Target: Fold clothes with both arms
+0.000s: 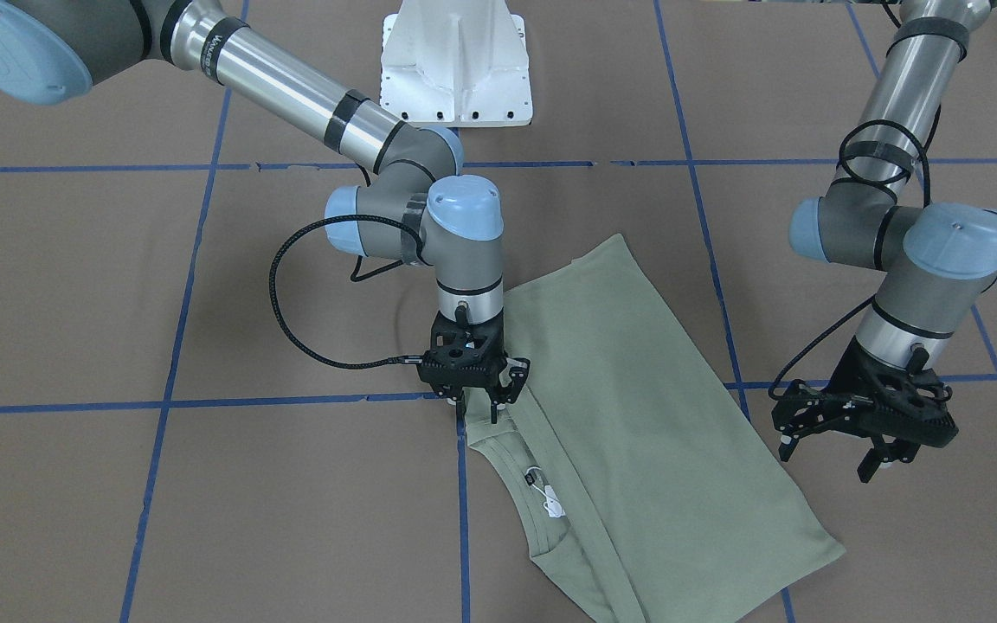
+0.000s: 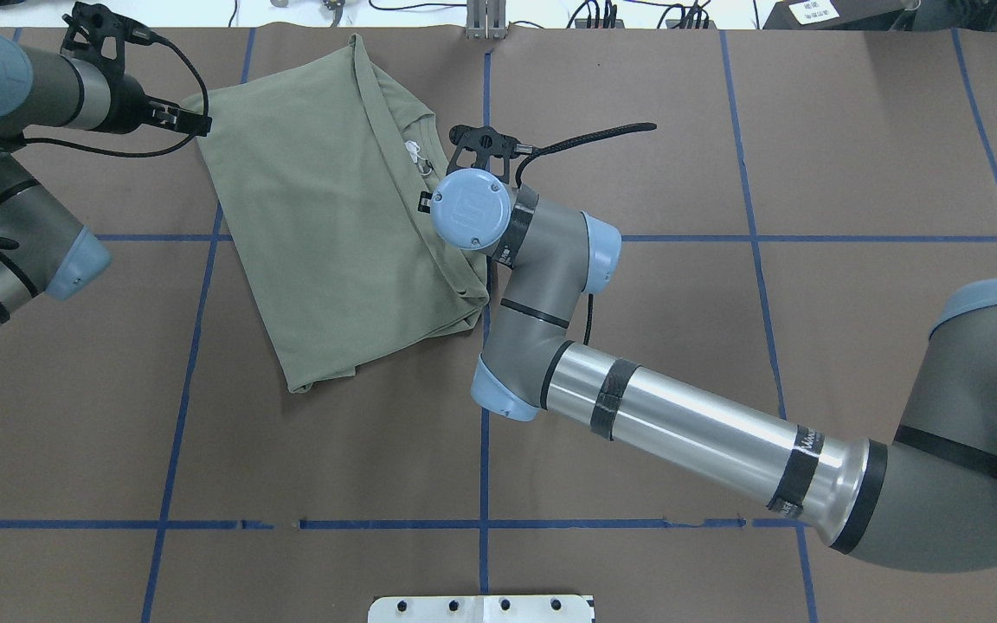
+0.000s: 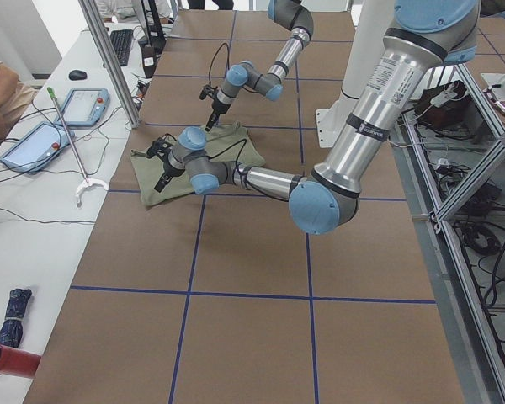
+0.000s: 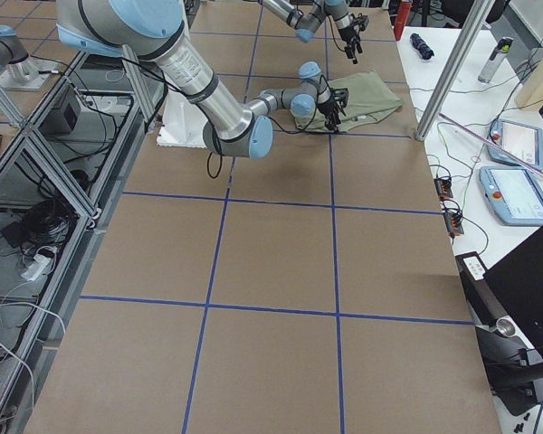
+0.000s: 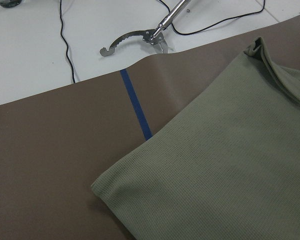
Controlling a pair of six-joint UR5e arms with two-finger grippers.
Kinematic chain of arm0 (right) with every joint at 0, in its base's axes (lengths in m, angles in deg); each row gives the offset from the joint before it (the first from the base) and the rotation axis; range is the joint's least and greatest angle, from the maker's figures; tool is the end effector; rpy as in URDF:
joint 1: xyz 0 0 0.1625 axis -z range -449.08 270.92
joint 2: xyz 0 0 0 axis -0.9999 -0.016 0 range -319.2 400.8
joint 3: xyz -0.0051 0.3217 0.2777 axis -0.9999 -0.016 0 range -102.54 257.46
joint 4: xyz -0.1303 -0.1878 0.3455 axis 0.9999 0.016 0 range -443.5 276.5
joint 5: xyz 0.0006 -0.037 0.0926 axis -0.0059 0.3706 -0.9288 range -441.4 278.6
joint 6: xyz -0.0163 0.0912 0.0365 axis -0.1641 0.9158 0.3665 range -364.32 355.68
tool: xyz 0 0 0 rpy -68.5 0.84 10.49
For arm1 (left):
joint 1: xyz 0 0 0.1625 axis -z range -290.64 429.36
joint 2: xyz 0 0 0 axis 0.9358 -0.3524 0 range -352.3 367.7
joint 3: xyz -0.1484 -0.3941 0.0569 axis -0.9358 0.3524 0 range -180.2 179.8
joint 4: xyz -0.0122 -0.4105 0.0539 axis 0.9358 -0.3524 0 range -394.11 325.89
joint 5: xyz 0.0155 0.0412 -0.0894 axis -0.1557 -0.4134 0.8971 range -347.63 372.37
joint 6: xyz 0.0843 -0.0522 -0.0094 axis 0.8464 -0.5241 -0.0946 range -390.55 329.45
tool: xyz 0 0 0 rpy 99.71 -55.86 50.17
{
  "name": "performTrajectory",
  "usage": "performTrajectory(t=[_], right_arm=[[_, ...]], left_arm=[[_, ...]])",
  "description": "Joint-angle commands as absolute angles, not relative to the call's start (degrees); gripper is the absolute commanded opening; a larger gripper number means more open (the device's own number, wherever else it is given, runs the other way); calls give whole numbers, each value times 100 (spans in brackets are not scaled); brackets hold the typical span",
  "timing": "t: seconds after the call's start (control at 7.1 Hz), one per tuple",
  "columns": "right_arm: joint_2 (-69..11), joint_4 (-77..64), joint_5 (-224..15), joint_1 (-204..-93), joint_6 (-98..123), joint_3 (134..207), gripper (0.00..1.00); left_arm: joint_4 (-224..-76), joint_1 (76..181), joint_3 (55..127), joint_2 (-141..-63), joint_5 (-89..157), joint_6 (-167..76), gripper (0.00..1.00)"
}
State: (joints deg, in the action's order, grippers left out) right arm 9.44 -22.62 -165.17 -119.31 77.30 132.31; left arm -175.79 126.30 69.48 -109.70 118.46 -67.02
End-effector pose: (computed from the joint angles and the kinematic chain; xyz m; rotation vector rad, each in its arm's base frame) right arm -0.6722 -0.5584 0.2082 0.4016 -0.8385 0.4036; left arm 0.3033 -0.6595 0.4559 0.6904 0.7903 0.0901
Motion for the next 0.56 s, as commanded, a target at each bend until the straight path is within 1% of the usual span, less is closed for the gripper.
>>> performTrajectory(t=[0.0, 0.28, 0.42], right_arm=[[942, -2242, -16516, -11932, 7497, 13231, 53], [951, -2171, -16516, -11932, 7338, 13239, 58], [942, -2171, -16516, -11932, 7337, 13239, 58]], left_arm=[[-17579, 12623, 6950, -10955, 11846, -6703, 100], [-17588, 12623, 6950, -10955, 11846, -6703, 100], [-17579, 12623, 6950, -10946, 11846, -6703, 100]])
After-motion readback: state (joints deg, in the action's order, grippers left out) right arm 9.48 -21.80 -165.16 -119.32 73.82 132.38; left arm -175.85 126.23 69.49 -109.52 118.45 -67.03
